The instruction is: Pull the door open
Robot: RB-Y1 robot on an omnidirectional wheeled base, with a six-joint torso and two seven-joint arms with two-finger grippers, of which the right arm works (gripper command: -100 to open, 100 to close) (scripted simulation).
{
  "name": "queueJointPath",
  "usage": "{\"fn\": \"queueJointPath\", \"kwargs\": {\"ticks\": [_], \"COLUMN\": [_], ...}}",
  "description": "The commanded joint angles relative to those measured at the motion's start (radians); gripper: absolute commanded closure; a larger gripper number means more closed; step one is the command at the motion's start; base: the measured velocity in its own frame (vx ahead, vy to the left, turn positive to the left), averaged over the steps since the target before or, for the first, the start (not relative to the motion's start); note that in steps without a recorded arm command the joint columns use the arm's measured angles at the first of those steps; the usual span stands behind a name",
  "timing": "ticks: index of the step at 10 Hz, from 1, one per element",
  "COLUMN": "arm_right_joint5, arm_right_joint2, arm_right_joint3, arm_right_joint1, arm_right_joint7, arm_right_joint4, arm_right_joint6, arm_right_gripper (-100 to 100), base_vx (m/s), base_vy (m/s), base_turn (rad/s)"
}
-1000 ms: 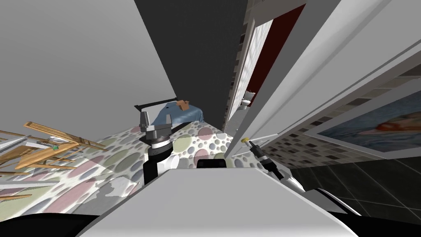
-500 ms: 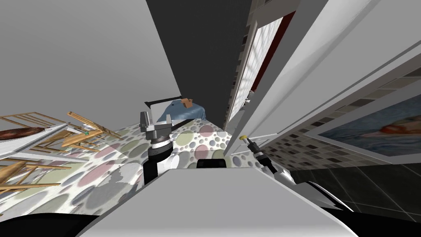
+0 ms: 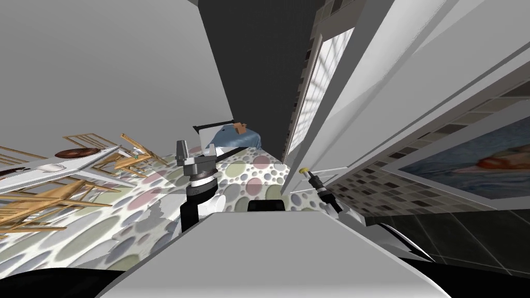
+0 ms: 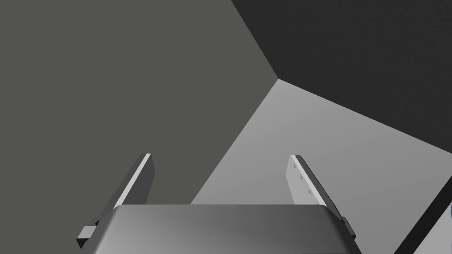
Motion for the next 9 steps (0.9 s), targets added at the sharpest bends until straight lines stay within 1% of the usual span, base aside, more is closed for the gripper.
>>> {"fn": "queueJointPath", "kwargs": {"ticks": [1, 2, 3, 4, 5, 6, 7, 8, 9], "arm_right_joint5": [0.003, 0.003, 0.005, 0.006, 0.007, 0.008, 0.008, 0.01, 0.01], "arm_right_joint2": [0.006, 0.006, 0.02, 0.024, 0.034, 0.038, 0.038, 0.052, 0.052], "arm_right_joint3": [0.001, 0.001, -0.006, -0.008, -0.012, -0.014, -0.014, -0.02, -0.02], "arm_right_joint1": [-0.024, -0.024, -0.048, -0.057, -0.073, -0.081, -0.081, -0.105, -0.105], "arm_right_joint7": [0.002, 0.002, 0.013, 0.016, 0.023, 0.026, 0.026, 0.036, 0.036], "arm_right_joint4": [0.036, 0.036, 0.041, 0.043, 0.047, 0.049, 0.049, 0.055, 0.055], "arm_right_joint6": [-0.006, -0.006, 0.019, 0.027, 0.043, 0.052, 0.052, 0.075, 0.075], "arm_right_gripper": [100, 100, 100, 100, 100, 100, 100, 100, 100], "base_vx": [-0.095, -0.025, -0.133, -0.183, -0.171, -0.16, -0.096, -0.155, -0.148], "base_vy": [-0.059, -0.012, -0.055, -0.081, -0.109, -0.107, -0.049, -0.058, -0.074], "base_turn": [0.053, -0.011, 0.134, 0.17, 0.154, 0.127, 0.04, 0.127, 0.103]}}
